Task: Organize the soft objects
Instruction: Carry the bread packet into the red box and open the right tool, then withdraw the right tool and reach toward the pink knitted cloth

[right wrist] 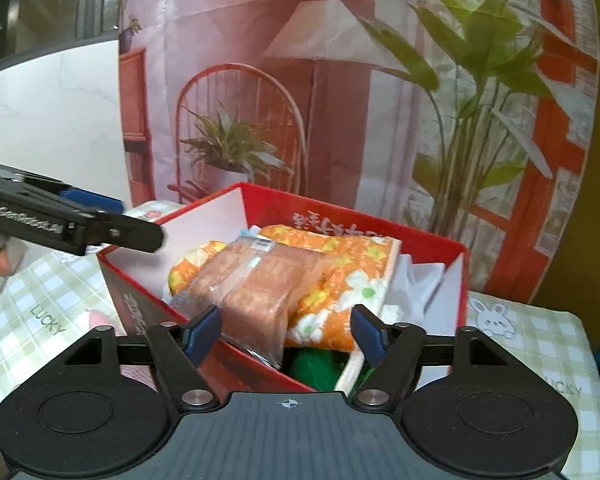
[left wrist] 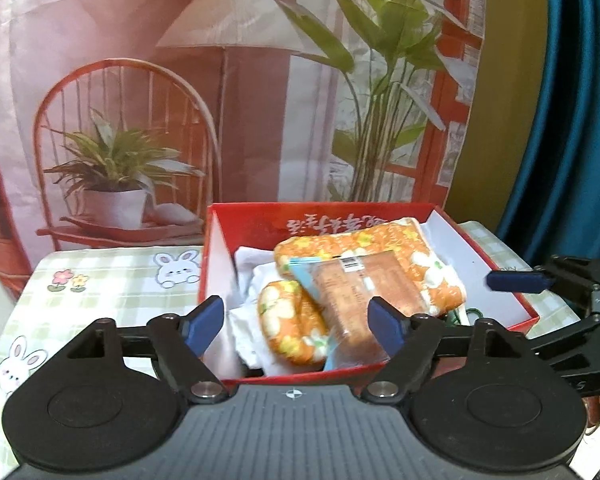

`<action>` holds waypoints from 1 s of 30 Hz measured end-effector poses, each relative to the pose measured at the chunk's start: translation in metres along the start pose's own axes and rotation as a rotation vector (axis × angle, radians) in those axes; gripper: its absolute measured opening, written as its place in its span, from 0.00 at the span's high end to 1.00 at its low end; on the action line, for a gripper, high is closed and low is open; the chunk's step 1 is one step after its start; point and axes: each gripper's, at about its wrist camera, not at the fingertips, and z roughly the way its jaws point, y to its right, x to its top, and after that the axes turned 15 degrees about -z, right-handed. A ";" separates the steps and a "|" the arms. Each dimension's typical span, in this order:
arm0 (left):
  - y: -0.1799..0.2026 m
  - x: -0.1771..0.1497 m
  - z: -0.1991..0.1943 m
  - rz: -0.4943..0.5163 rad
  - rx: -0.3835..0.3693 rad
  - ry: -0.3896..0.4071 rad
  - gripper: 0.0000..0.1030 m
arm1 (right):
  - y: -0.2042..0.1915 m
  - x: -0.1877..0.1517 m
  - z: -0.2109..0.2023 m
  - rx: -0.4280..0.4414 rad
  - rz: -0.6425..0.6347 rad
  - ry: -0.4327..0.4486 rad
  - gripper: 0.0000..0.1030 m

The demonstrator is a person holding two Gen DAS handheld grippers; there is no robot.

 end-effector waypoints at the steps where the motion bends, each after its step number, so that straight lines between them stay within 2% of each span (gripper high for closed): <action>1: -0.002 0.000 -0.003 -0.009 0.004 0.004 0.13 | 0.000 0.000 -0.002 -0.007 0.004 0.001 0.23; 4: -0.005 -0.001 -0.011 -0.023 0.014 0.020 0.01 | -0.001 0.001 -0.009 -0.011 0.028 0.006 0.10; 6: -0.007 -0.001 -0.017 -0.020 0.016 0.024 0.00 | -0.002 0.001 -0.013 0.002 0.041 0.005 0.01; 17: -0.016 -0.014 -0.036 -0.032 0.081 0.037 0.00 | -0.021 0.004 -0.038 -0.024 0.027 0.009 0.00; 24: -0.025 -0.032 -0.033 -0.034 0.108 0.015 0.00 | -0.027 -0.005 -0.041 -0.059 0.070 -0.013 0.00; 30: -0.039 -0.049 -0.027 -0.075 0.131 0.020 0.00 | -0.025 -0.021 -0.037 -0.071 0.122 -0.032 0.00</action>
